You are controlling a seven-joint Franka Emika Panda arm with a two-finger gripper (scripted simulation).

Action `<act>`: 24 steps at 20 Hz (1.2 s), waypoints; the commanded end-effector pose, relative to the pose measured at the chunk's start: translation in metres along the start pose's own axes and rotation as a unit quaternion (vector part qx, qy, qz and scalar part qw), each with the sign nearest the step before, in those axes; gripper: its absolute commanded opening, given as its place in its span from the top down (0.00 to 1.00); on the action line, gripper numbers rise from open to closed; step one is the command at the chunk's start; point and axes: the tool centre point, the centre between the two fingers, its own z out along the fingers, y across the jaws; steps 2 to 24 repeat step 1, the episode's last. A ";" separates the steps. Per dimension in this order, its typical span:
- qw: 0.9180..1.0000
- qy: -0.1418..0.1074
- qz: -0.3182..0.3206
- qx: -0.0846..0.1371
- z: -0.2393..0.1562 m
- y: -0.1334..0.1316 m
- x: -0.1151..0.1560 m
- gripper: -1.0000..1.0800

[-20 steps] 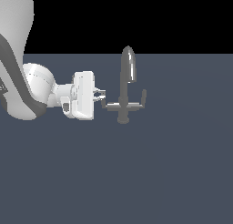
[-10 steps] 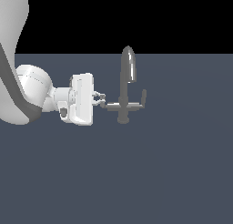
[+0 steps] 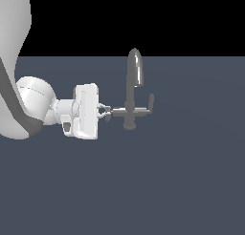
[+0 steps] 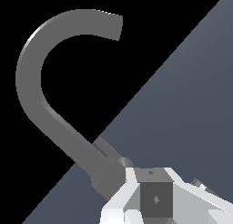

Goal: Turn on the faucet by rotating a designated handle.

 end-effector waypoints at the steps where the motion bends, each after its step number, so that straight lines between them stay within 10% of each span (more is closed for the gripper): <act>1: 1.000 -0.005 -0.025 0.002 -0.001 0.038 -0.012 1.00; 24: 1.000 -0.005 -0.025 0.002 -0.001 0.038 -0.012 1.00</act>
